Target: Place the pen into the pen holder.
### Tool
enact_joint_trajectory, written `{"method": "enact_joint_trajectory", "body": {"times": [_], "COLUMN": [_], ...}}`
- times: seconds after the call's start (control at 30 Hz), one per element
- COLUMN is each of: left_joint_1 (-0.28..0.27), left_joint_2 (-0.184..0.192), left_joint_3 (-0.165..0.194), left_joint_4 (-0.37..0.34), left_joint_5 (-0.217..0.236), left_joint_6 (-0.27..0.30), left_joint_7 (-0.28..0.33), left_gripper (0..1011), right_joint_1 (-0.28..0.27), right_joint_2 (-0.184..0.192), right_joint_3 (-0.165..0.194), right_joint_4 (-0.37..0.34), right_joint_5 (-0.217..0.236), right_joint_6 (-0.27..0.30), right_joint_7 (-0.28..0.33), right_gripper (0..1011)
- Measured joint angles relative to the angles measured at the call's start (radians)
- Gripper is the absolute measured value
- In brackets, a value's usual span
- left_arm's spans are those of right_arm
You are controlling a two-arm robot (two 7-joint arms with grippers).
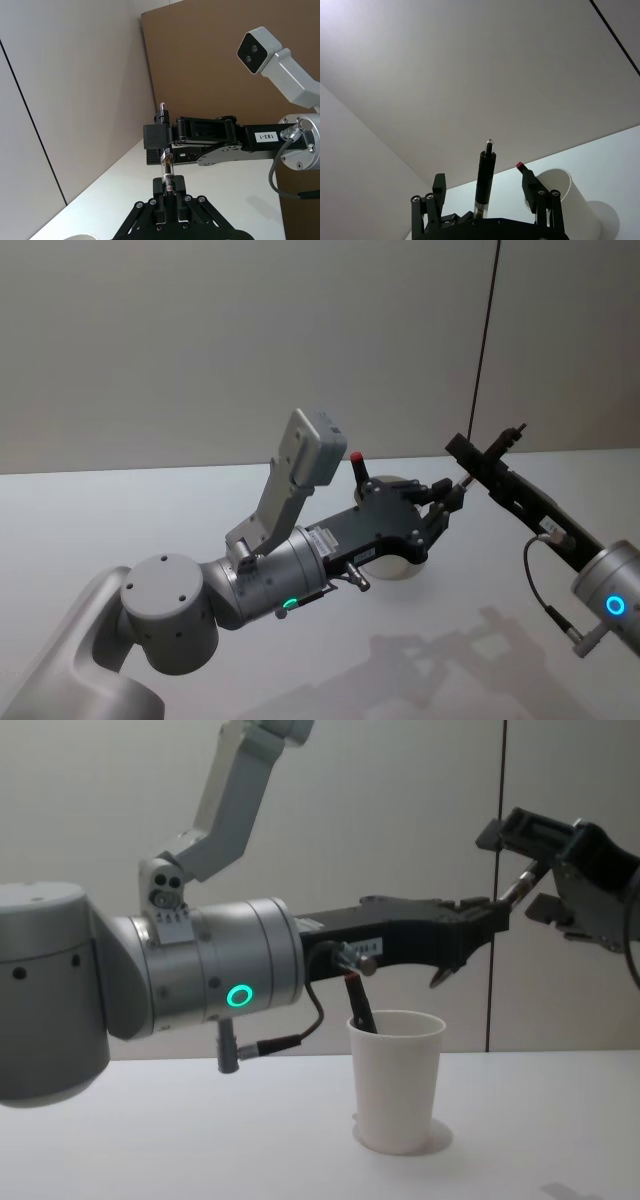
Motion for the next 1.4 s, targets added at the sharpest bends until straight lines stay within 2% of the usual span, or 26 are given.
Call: {"method": "enact_joint_trajectory", "body": {"times": [0.27,0.5,0.57,0.67,0.7,0.77,0.9,1.4], "left_joint_1": [0.0,0.0,0.0,0.0,0.0,0.0,0.0,0.0], "left_joint_2": [0.0,0.0,0.0,0.0,0.0,0.0,0.0,0.0], "left_joint_3": [0.0,0.0,0.0,0.0,0.0,0.0,0.0,0.0], "left_joint_4": [0.0,0.0,0.0,0.0,0.0,0.0,0.0,0.0], "left_joint_5": [0.0,0.0,0.0,0.0,0.0,0.0,0.0,0.0], "left_joint_6": [0.0,0.0,0.0,0.0,0.0,0.0,0.0,0.0], "left_joint_7": [0.0,0.0,0.0,0.0,0.0,0.0,0.0,0.0], "left_gripper": [140,140,140,140,140,140,140,139], "right_joint_1": [-0.007,-0.014,-0.016,-0.019,-0.019,-0.02,-0.022,-0.021], "right_joint_2": [0.007,0.016,0.019,0.023,0.023,0.025,0.028,0.029], "right_joint_3": [-0.001,-0.001,0.0,0.001,0.001,0.001,0.002,0.001], "right_joint_4": [-0.01,-0.021,-0.024,-0.027,-0.028,-0.029,-0.03,-0.022], "right_joint_5": [0.002,0.0,-0.002,-0.006,-0.007,-0.009,-0.015,-0.025], "right_joint_6": [-0.012,-0.033,-0.04,-0.052,-0.054,-0.061,-0.078,-0.113], "right_joint_7": [-0.003,-0.005,-0.005,-0.005,-0.005,-0.005,-0.002,0.01], "right_gripper": [803,566,533,401,401,339,166,143]}}
